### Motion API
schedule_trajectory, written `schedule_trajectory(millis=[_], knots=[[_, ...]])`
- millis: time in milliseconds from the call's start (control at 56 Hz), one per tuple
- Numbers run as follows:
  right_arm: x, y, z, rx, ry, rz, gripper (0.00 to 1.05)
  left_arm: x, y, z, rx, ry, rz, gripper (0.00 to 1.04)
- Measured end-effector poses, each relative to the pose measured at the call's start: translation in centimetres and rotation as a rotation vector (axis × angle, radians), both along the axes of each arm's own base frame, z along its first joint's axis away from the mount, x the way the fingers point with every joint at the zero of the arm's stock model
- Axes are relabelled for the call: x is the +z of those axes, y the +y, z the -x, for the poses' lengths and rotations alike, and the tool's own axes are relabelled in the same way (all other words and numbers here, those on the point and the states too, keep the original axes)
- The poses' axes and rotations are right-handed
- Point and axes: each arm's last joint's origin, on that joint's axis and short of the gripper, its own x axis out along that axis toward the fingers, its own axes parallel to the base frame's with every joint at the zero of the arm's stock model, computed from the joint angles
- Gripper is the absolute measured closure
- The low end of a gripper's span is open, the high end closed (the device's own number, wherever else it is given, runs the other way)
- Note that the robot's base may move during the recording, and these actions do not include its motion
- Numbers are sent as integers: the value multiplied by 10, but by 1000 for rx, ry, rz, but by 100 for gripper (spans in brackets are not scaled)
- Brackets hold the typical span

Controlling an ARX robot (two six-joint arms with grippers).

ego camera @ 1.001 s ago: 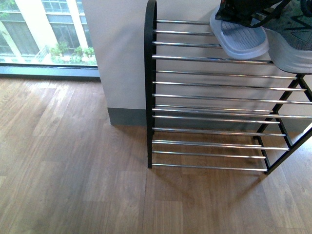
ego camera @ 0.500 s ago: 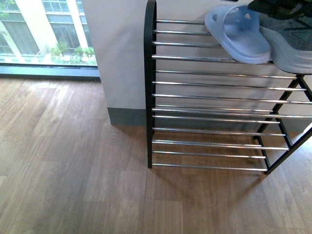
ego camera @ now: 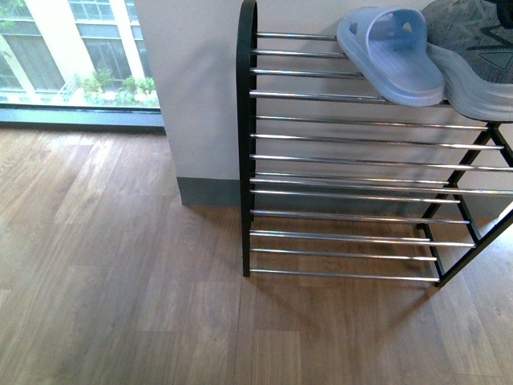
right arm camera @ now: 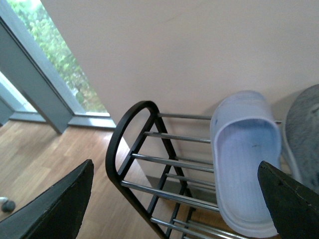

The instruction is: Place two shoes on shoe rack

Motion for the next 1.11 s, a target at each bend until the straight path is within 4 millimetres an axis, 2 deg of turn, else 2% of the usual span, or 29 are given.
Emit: schedule_trajectory(millis=[125, 250, 286, 357, 465, 518, 643, 858, 1108], knots=[[-10, -8, 20, -64, -42, 10, 9, 0, 0, 0, 0, 0, 0, 103], [-16, -10, 23, -81, -24, 14, 9, 0, 0, 0, 0, 0, 0, 103], [-17, -9, 24, -112, -40, 42, 12, 0, 0, 0, 0, 0, 0, 103], [-19, -6, 31, -194, -85, 117, 22, 0, 0, 0, 0, 0, 0, 103], [-25, -5, 49, -210, -101, 183, 38, 0, 0, 0, 0, 0, 0, 103], [-28, -5, 57, -211, -100, 198, 45, 0, 0, 0, 0, 0, 0, 103], [-40, -5, 83, -217, -90, 221, 72, 0, 0, 0, 0, 0, 0, 103], [-48, -5, 108, -216, -100, 232, 103, 0, 0, 0, 0, 0, 0, 103], [-55, -5, 130, -216, -95, 237, 103, 0, 0, 0, 0, 0, 0, 103]])
